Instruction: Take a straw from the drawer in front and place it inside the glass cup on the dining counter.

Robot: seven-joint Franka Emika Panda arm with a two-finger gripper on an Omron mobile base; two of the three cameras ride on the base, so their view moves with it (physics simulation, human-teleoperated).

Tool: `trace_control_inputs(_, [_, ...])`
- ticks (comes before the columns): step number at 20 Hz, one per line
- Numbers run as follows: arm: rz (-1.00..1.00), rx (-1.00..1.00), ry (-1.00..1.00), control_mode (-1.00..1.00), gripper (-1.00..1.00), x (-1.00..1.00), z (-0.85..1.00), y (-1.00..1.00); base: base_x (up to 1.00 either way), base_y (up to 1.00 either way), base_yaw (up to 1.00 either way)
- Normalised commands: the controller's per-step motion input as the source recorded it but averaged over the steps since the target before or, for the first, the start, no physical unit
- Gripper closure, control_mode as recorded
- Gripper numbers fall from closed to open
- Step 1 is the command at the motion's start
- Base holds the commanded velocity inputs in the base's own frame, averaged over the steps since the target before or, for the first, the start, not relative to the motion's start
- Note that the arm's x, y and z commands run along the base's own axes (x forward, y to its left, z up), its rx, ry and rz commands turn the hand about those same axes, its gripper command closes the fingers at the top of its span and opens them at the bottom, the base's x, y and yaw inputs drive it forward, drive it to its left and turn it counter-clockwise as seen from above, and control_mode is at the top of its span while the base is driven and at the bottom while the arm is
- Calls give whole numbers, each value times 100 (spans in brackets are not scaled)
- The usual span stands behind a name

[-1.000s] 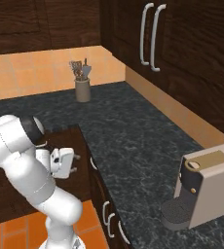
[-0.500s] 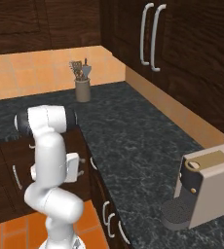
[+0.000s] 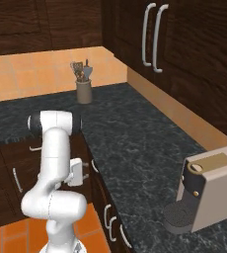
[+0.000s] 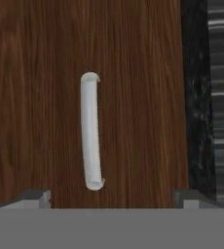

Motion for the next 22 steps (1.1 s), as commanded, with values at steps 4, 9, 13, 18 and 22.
trace_control_inputs(4, [0, -2, 0, -100, -100, 57, -35, 0, 0, 0, 0])
trace_control_inputs(9, [0, 0, 0, -100, -100, 63, -28, -1, 0, 0, 0])
trace_control_inputs(13, [0, 0, 0, -100, -100, 37, -16, -12, 0, 0, 0])
trace_control_inputs(18, [0, 0, -1, -100, -100, 0, 1, -34, 0, 0, 0])
trace_control_inputs(22, [0, 3, -4, -100, -100, -7, 24, -38, 0, 0, 0])
